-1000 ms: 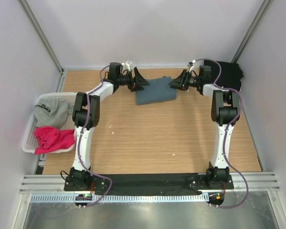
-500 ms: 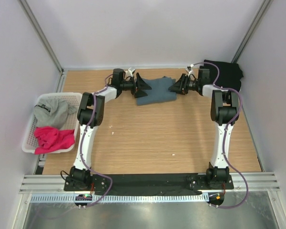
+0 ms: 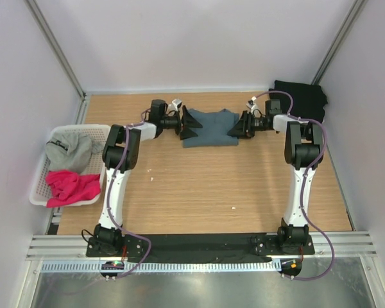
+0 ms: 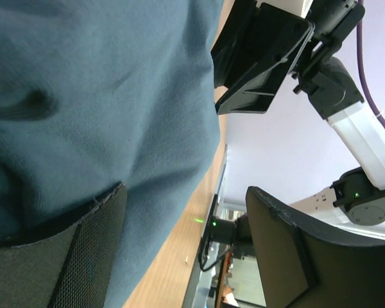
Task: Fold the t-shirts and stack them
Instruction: Fold the tshirt
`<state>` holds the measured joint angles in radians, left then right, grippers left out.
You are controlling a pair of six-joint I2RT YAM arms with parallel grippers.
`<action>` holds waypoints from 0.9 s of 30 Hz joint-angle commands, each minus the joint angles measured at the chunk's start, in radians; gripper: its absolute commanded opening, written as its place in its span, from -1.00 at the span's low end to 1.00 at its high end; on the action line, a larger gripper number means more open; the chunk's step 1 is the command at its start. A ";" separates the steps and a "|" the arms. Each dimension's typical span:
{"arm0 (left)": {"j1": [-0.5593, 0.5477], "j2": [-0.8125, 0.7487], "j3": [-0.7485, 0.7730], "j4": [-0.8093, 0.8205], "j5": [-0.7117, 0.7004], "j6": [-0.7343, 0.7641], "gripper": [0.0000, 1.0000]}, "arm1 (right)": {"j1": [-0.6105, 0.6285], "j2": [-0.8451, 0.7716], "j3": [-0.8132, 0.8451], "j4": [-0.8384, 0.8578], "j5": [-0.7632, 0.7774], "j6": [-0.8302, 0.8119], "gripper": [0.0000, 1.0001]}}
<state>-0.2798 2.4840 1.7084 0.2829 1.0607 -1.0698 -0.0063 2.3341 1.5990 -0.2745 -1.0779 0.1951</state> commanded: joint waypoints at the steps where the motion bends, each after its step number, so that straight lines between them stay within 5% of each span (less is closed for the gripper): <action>1: -0.001 -0.091 -0.101 -0.020 0.039 0.033 0.53 | 0.006 -0.015 -0.098 -0.137 0.096 -0.092 -0.03; 9: -0.001 -0.258 -0.257 -0.117 0.078 0.134 0.44 | 0.086 -0.174 -0.234 -0.266 0.104 -0.244 -0.06; 15: -0.018 -0.401 -0.208 -0.175 0.058 0.163 0.45 | 0.075 -0.386 -0.349 -0.094 0.177 -0.197 0.06; 27: -0.122 -0.485 -0.303 -0.208 0.036 0.205 0.48 | -0.013 -0.384 -0.358 -0.060 0.286 -0.117 0.16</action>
<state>-0.3744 2.0106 1.4429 0.1112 1.0988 -0.8989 0.0124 1.9659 1.2541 -0.3592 -0.8471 0.0635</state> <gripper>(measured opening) 0.736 0.580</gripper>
